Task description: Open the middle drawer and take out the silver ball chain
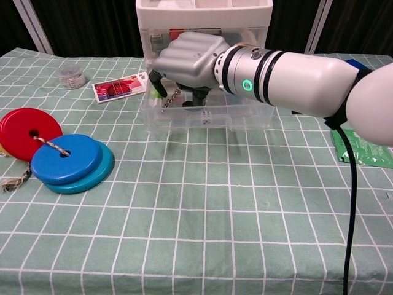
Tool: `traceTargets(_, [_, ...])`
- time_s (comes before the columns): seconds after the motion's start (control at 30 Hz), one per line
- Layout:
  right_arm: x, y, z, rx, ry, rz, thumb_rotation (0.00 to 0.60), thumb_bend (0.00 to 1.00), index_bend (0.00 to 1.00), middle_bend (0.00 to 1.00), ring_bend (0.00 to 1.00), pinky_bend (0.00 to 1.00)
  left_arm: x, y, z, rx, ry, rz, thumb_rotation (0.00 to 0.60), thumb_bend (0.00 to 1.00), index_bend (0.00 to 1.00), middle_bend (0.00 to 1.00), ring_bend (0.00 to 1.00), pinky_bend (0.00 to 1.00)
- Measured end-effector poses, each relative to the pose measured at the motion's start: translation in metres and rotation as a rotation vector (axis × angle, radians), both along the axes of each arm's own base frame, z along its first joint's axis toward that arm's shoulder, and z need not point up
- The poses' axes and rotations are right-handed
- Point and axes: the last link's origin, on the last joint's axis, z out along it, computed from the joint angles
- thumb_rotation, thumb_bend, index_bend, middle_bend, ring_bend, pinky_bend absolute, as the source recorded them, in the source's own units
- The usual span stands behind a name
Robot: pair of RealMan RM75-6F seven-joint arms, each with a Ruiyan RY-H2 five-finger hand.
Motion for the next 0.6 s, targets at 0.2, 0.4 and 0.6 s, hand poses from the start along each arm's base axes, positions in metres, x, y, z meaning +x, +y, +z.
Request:
traceTargets(0.2, [0.0009, -0.0014, -0.0039, 0.004, 0.002, 0.001, 0.600, 0.30, 0.40, 0.91, 0.90, 0.90, -0.0007, -0.0006, 0.0007, 0.003, 0.000, 0.002, 0.600, 0.04, 0.30, 0.22, 0.18, 0.19])
traceTargets(0.4, [0.0002, -0.0019, -0.0062, 0.005, 0.005, 0.001, 0.600, 0.31, 0.41, 0.91, 0.90, 0.90, -0.0013, -0.0010, 0.0010, 0.003, -0.003, 0.003, 0.600, 0.04, 0.30, 0.22, 0.18, 0.19])
traceTargets(0.6, [-0.0018, -0.0025, -0.0079, 0.001, 0.006, 0.001, 0.600, 0.31, 0.48, 0.91, 0.90, 0.90, -0.0010, -0.0004, 0.0012, 0.004, -0.005, -0.002, 0.600, 0.04, 0.30, 0.22, 0.18, 0.19])
